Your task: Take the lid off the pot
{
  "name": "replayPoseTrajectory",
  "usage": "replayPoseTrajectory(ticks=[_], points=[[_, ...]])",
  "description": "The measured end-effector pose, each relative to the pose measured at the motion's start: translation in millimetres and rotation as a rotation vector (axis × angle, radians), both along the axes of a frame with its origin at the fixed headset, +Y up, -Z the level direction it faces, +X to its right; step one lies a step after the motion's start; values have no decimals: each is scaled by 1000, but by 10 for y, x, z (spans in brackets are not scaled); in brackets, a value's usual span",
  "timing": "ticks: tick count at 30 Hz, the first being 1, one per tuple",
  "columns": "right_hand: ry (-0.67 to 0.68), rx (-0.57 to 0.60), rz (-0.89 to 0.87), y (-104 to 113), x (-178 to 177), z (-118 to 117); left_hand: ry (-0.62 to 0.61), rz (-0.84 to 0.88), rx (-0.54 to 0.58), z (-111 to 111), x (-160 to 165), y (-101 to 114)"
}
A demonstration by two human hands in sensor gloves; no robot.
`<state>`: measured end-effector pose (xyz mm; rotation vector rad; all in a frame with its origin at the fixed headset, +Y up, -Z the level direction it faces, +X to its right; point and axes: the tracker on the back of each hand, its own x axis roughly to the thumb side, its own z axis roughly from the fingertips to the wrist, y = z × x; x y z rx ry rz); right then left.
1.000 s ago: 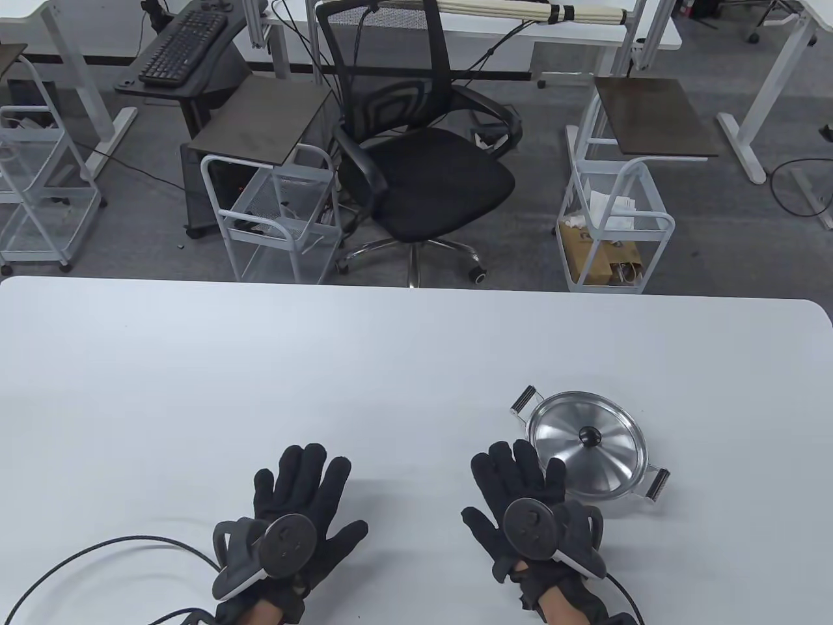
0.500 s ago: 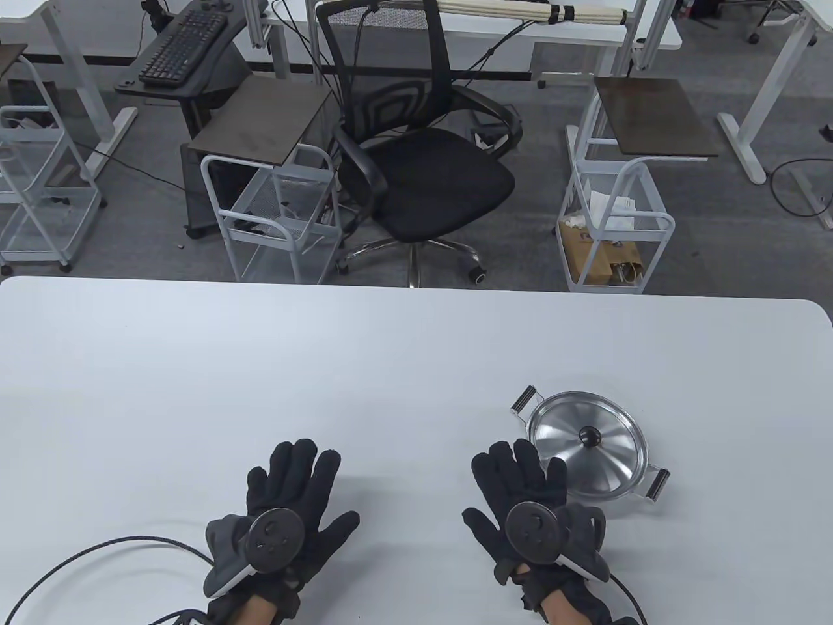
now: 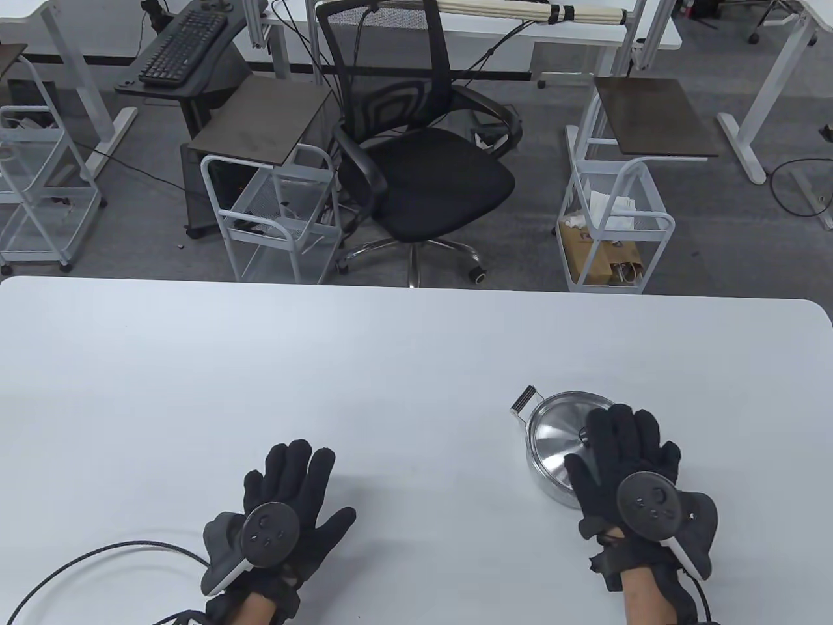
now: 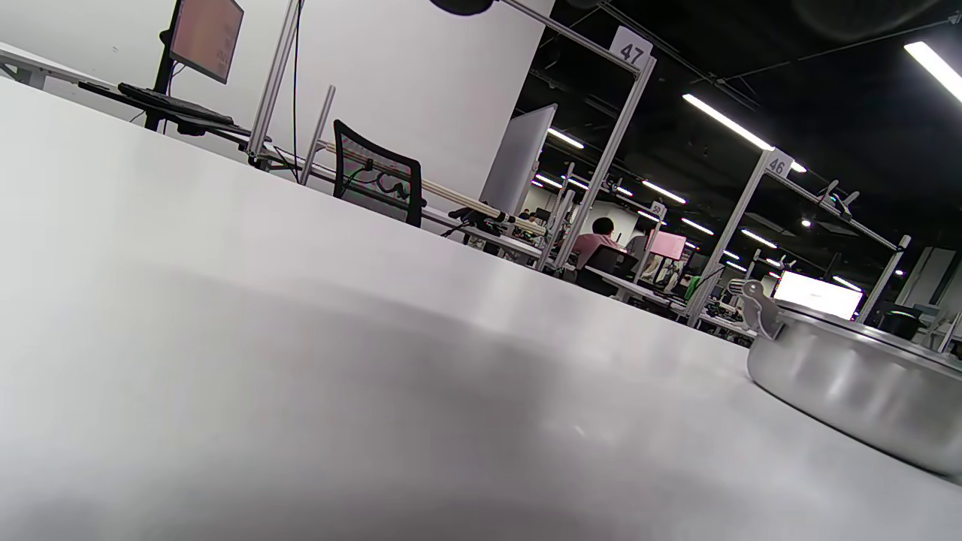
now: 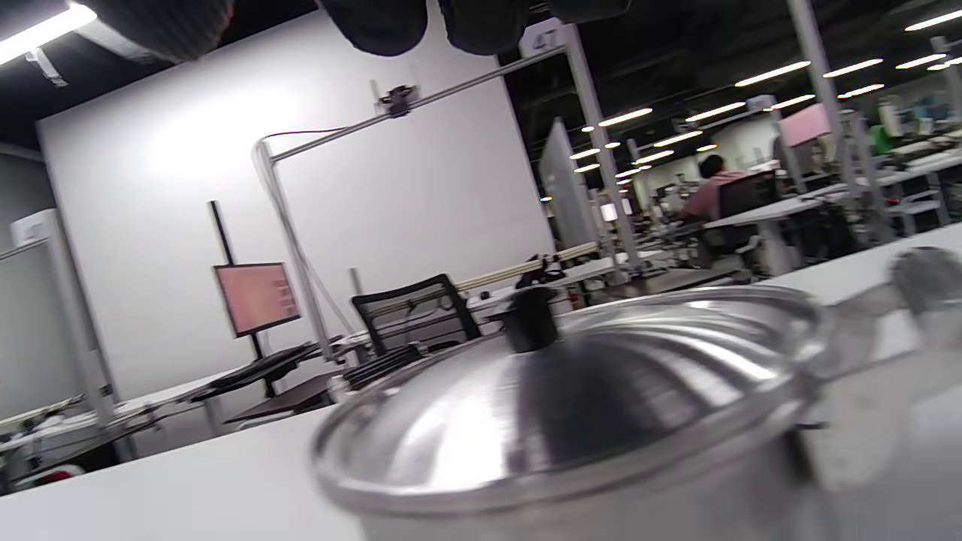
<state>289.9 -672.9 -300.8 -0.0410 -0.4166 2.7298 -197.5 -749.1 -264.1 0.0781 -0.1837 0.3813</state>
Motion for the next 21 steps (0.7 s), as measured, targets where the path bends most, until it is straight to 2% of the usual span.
replayPoseTrajectory(ticks=[5, 8, 13, 21], points=[[-169, -74, -159, -273, 494, -49, 8, 3, -4, 3, -1, 1], [-233, -129, -214, -436, 663, -42, 5, 1, -18, 1, 5, -6], [-300, -214, -270, -649, 797, -46, 4, 5, -17, 2, 10, -9], [-336, -280, -293, -815, 805, -85, 10, 2, -33, 2, 7, -15]])
